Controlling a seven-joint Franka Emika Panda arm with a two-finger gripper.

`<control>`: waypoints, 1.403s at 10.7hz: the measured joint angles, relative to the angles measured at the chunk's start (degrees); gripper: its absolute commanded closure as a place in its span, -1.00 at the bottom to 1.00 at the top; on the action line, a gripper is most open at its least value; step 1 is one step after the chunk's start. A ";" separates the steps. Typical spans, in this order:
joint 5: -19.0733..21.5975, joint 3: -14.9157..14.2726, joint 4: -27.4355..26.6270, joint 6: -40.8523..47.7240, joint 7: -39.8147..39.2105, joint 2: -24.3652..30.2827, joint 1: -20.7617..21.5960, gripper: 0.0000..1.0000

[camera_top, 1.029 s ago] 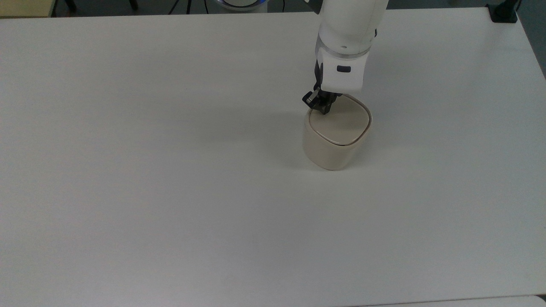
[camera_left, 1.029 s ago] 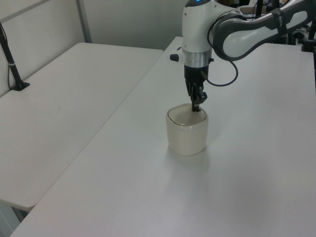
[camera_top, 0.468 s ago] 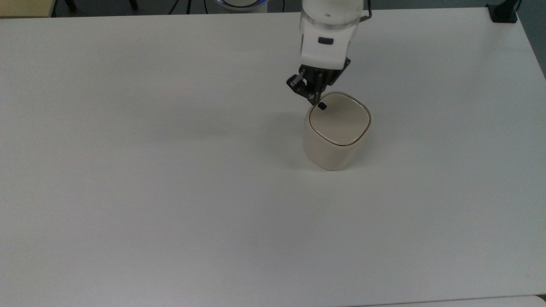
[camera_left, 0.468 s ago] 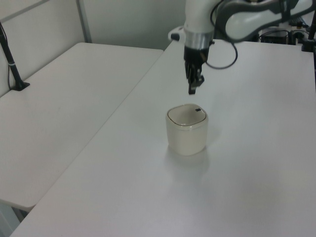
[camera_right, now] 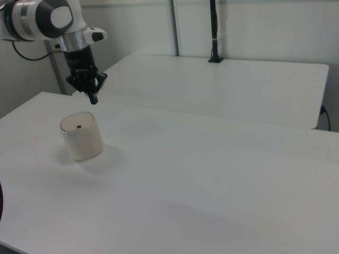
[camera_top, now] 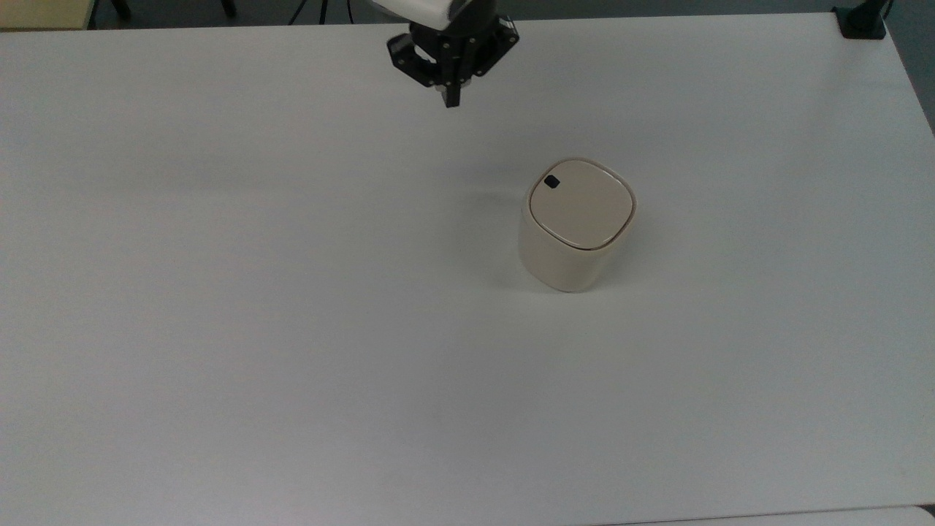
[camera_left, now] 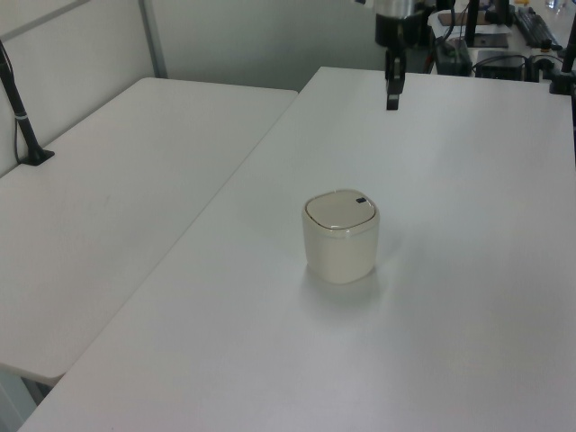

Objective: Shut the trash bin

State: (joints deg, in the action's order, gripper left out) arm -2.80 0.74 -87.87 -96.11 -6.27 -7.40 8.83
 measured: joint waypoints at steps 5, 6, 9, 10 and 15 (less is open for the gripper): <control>0.00 -0.03 -6.66 4.02 10.00 7.24 -5.62 0.09; 0.00 -0.03 -7.33 4.02 10.59 7.84 -5.79 -0.40; 0.00 -0.03 -7.43 4.02 11.01 8.24 -6.88 -1.00; 0.00 -0.02 -7.42 4.02 11.01 8.24 -6.91 -1.00; -2.33 0.18 -7.36 4.01 11.01 8.59 -6.88 -1.00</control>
State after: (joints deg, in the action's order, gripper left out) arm -5.14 0.92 -95.23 -92.09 4.74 1.19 1.95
